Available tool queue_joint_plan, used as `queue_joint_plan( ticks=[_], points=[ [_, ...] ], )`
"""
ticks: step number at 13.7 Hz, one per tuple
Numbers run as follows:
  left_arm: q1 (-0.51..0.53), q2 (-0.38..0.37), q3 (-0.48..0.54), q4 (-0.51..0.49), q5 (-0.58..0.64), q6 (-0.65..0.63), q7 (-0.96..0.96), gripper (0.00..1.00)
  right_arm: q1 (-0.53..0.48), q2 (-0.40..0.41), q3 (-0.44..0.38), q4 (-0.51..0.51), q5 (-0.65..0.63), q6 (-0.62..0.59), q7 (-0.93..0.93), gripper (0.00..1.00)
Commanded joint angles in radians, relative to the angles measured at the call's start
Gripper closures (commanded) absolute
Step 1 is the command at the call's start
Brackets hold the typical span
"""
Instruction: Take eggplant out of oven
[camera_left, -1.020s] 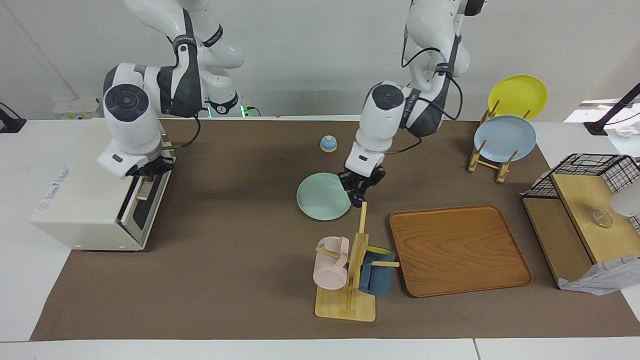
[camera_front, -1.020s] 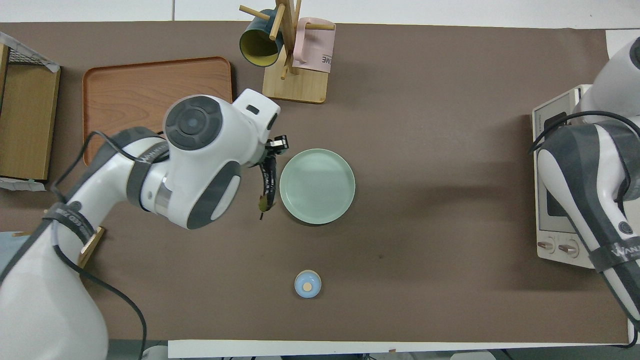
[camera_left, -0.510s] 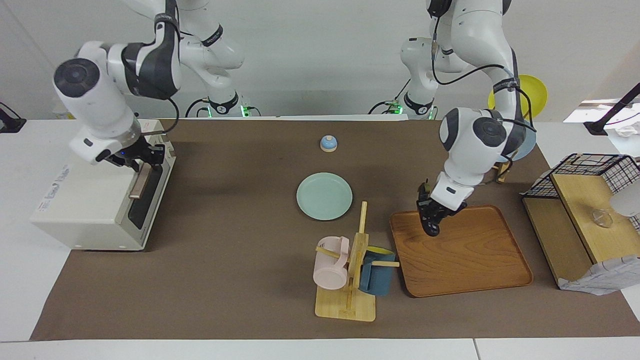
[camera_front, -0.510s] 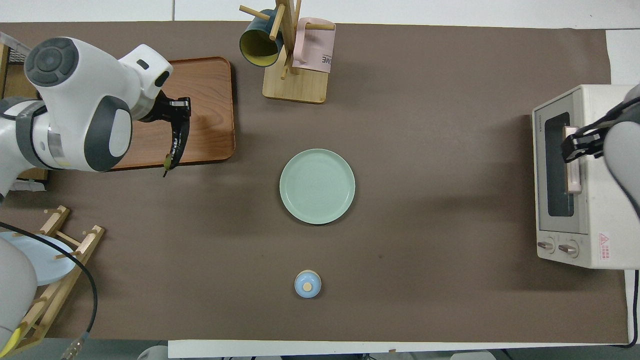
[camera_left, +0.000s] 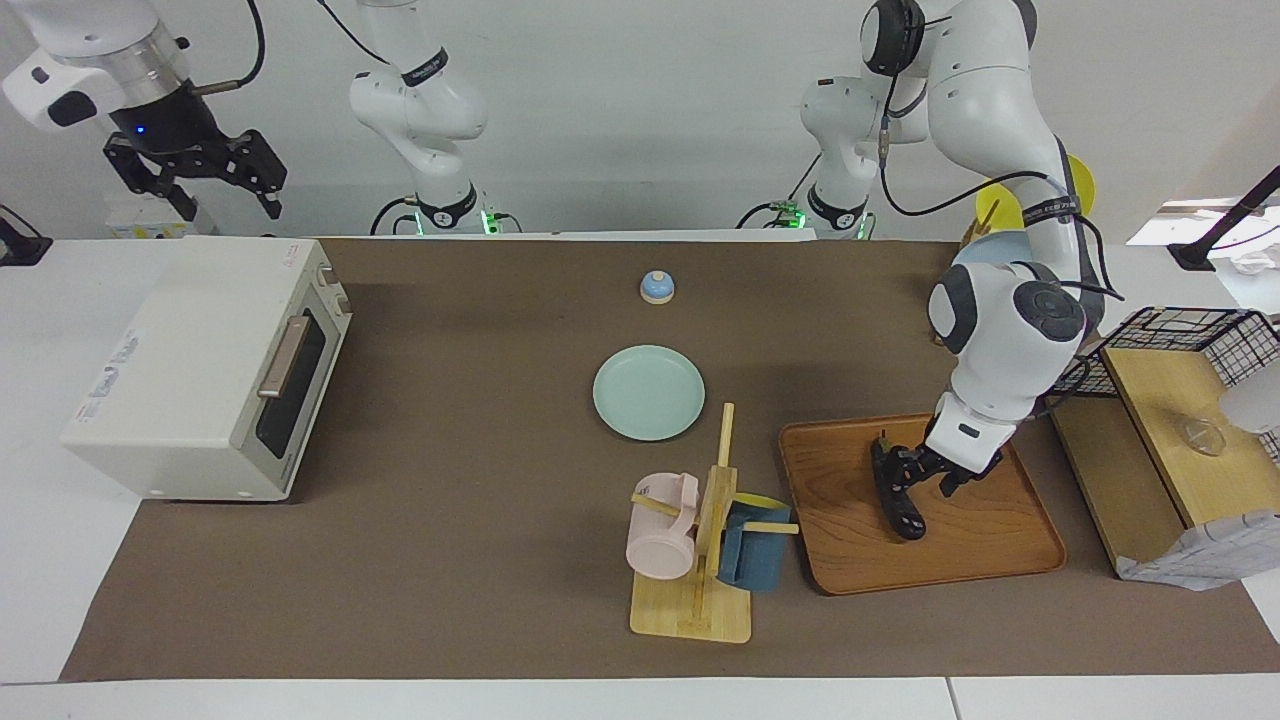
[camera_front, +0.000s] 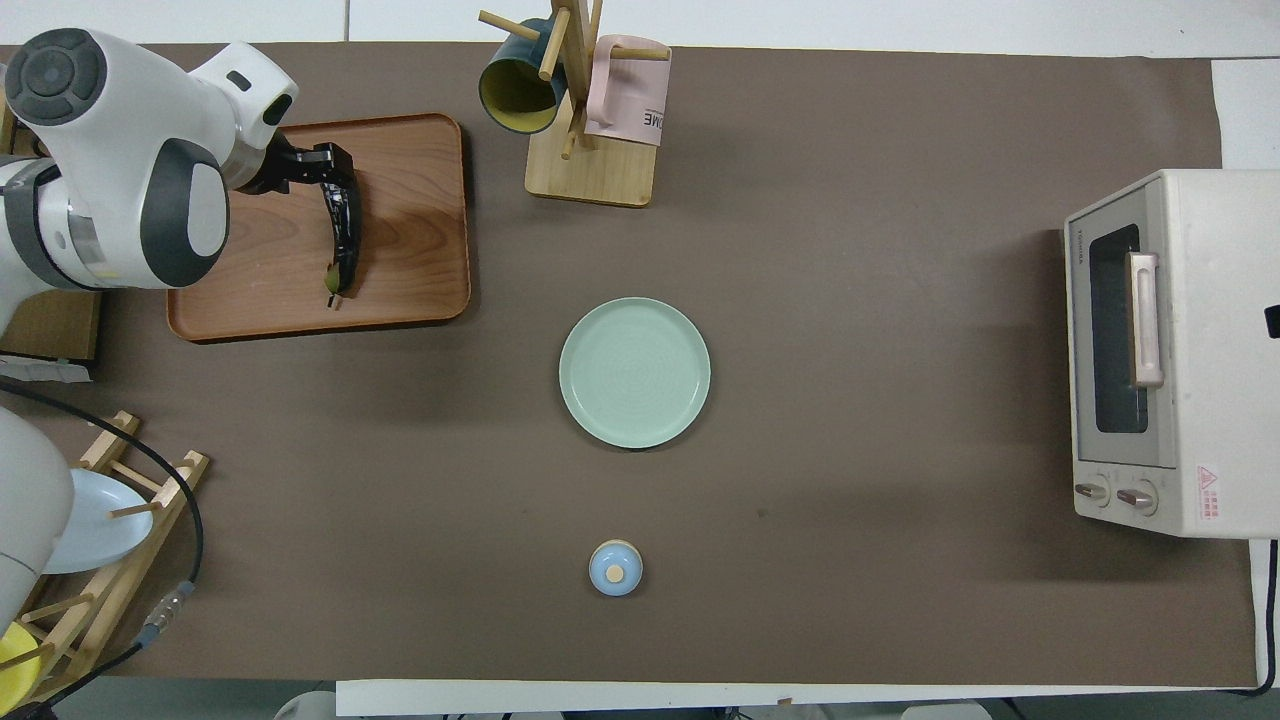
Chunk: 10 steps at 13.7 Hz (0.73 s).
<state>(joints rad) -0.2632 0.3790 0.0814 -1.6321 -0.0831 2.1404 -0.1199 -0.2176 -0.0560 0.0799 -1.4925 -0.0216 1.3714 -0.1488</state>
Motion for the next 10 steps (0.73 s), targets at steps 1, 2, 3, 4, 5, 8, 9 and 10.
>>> queue_joint_plan(
  ticks=[1, 2, 3, 4, 5, 8, 9, 10],
  points=[
    [0.019, -0.165, 0.012, -0.008, -0.004, -0.233, -0.001, 0.0, -0.008, 0.041, 0.003, 0.028, 0.017, -0.008, 0.018, 0.0],
    [0.019, -0.214, 0.014, -0.008, -0.004, -0.297, -0.001, 0.0, 0.0, 0.039, -0.015, 0.028, 0.017, -0.008, 0.018, 0.0],
    [0.022, -0.262, 0.015, -0.002, -0.004, -0.392, 0.002, 0.0, 0.029, 0.042, -0.035, 0.028, 0.012, -0.005, 0.018, 0.0],
    [0.033, -0.308, 0.026, 0.021, -0.003, -0.49, 0.008, 0.0, 0.068, 0.044, -0.067, 0.028, 0.005, -0.003, 0.018, 0.0],
    [0.035, -0.345, 0.03, 0.055, 0.002, -0.581, 0.019, 0.0, 0.098, 0.042, -0.101, 0.028, 0.009, -0.002, 0.018, 0.0],
    [0.035, -0.365, 0.031, 0.173, 0.094, -0.733, 0.088, 0.0, 0.106, 0.024, -0.12, 0.012, 0.017, 0.001, 0.017, 0.0],
    [0.036, -0.365, 0.034, 0.176, 0.097, -0.738, 0.098, 0.0, 0.107, 0.022, -0.118, 0.009, 0.017, 0.005, 0.017, 0.0],
    [0.045, -0.365, 0.034, 0.176, 0.091, -0.737, 0.124, 0.0, 0.107, 0.022, -0.114, 0.006, 0.017, 0.005, 0.02, 0.0]
  ],
)
